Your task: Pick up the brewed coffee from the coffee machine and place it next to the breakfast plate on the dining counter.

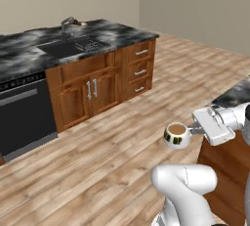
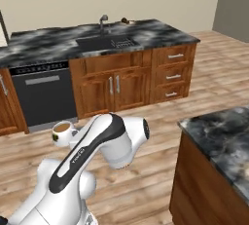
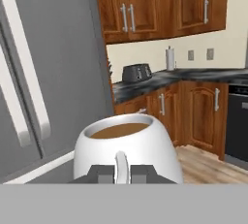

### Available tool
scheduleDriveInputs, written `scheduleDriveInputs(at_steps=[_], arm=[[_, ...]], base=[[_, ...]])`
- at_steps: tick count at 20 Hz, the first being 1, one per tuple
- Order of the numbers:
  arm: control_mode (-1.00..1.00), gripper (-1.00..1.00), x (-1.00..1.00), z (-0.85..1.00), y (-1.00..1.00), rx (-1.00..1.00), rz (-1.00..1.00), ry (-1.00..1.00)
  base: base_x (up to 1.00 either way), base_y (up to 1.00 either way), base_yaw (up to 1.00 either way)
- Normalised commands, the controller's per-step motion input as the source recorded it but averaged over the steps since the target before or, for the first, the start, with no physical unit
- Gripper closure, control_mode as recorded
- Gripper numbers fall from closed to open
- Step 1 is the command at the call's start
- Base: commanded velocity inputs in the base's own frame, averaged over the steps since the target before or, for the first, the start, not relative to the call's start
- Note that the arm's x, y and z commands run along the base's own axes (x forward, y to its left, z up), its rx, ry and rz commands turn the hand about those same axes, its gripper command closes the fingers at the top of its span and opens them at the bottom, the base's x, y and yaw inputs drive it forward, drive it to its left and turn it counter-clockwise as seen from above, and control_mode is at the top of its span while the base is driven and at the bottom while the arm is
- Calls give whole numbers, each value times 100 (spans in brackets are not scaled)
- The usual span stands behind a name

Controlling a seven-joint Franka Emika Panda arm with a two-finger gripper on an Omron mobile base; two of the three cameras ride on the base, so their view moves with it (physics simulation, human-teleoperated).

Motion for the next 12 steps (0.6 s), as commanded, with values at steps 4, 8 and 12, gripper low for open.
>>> scheduleDriveInputs(at_steps=[4,8,12], arm=[[100,100,0,0,0,0,0,0],[100,100,0,0,0,0,0,0],[100,100,0,0,0,0,0,0]], base=[[100,-4,2],[100,-8,0],[100,-9,-4]])
